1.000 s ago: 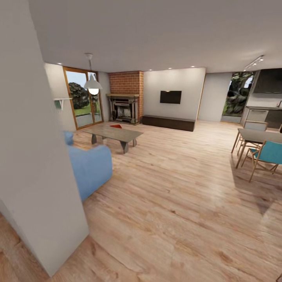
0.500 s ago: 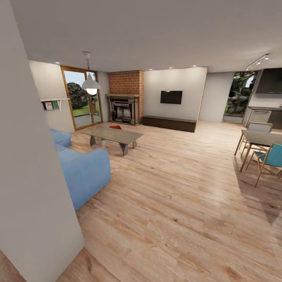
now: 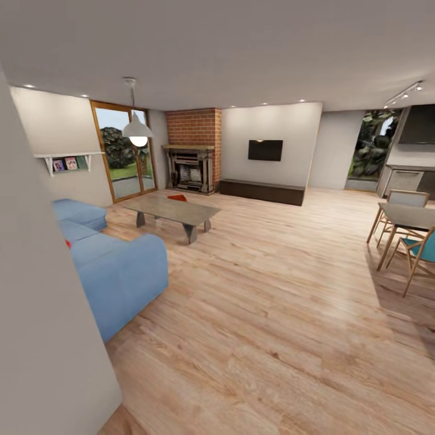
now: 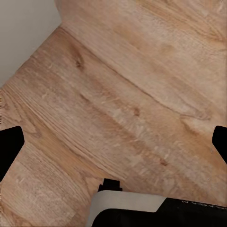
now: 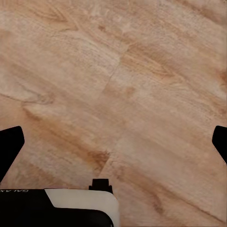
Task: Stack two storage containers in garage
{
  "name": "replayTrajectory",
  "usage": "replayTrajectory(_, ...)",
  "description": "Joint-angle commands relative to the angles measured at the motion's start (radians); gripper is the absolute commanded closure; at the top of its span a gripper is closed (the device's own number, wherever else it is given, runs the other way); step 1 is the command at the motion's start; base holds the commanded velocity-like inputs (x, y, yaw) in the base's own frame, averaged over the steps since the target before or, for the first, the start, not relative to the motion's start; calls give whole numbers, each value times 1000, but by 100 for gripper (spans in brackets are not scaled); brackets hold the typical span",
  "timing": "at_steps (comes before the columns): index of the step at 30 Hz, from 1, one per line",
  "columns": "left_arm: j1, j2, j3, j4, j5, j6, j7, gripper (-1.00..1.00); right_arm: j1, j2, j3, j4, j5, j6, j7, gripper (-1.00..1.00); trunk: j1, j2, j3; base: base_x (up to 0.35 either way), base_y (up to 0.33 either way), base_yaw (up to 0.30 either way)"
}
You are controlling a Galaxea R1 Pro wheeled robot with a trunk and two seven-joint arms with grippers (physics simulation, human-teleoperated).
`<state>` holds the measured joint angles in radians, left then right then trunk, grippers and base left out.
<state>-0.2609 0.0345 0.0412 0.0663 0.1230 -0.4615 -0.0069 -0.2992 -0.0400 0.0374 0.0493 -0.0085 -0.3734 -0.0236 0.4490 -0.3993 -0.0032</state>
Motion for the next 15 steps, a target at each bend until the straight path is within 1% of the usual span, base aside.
replayTrajectory(1,-1,2,3,4,1,-6,-1,-100,-1,0,4,4,-1,-6,-2,-100,1,-1,0,326,0,0)
replayTrajectory(7,-1,2,3,4,1,-6,-1,-100,-1,0,4,4,-1,-6,-2,-100,1,-1,0,326,0,0)
replayTrajectory(15,-1,-3,3,4,1,-6,-1,-100,-1,0,4,4,-1,-7,-2,-100,1,-1,0,326,-11,0)
